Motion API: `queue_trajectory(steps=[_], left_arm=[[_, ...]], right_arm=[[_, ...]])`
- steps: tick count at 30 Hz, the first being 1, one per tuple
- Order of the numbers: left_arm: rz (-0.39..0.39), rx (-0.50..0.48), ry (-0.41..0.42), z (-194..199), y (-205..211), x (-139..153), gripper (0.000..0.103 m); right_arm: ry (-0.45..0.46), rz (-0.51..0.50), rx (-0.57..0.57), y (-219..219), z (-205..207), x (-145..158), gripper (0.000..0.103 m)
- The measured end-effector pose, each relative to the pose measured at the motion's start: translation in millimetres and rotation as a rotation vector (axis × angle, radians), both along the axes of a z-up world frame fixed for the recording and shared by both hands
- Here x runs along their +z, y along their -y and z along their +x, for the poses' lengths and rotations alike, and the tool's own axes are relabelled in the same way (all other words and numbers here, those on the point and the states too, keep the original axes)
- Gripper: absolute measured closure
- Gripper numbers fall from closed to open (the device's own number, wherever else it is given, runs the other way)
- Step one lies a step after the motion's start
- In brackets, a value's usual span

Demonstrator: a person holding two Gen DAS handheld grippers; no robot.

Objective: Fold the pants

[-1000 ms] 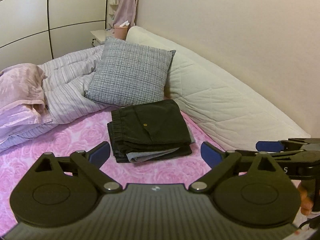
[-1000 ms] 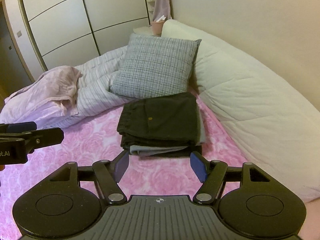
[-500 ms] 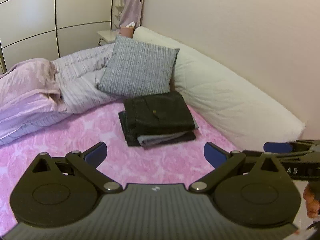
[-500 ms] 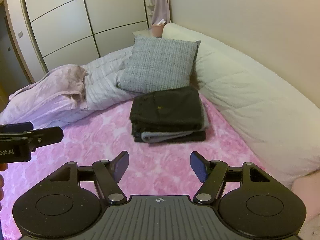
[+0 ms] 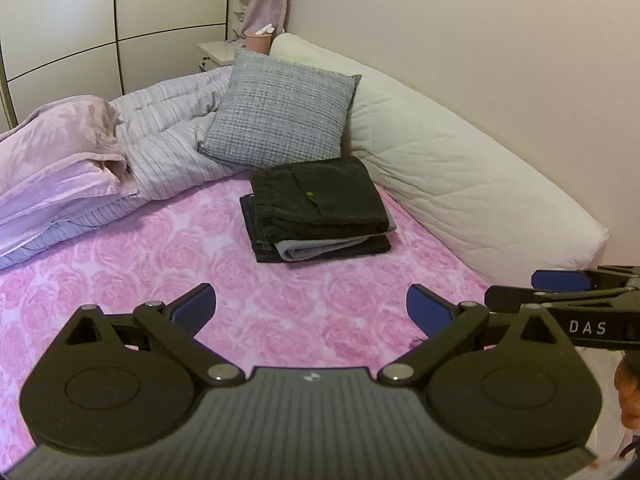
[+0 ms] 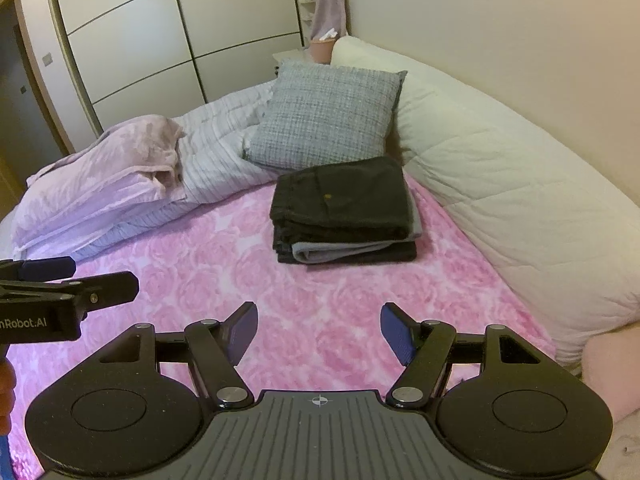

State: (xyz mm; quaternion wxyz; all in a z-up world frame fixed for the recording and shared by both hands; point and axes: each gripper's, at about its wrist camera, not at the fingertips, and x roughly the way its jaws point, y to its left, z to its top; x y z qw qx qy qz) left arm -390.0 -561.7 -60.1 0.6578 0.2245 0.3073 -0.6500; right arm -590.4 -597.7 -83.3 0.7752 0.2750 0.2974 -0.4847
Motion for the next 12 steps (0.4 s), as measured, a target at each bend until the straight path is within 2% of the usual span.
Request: queue_trajectory(steps=[12], left_arm=[[0.008, 0.008, 0.031, -29.4, 1.0, -1.9, 0.004]], right_arm=[[0.009, 0.014, 0.005, 1.5, -24.9, -1.7, 0.038]])
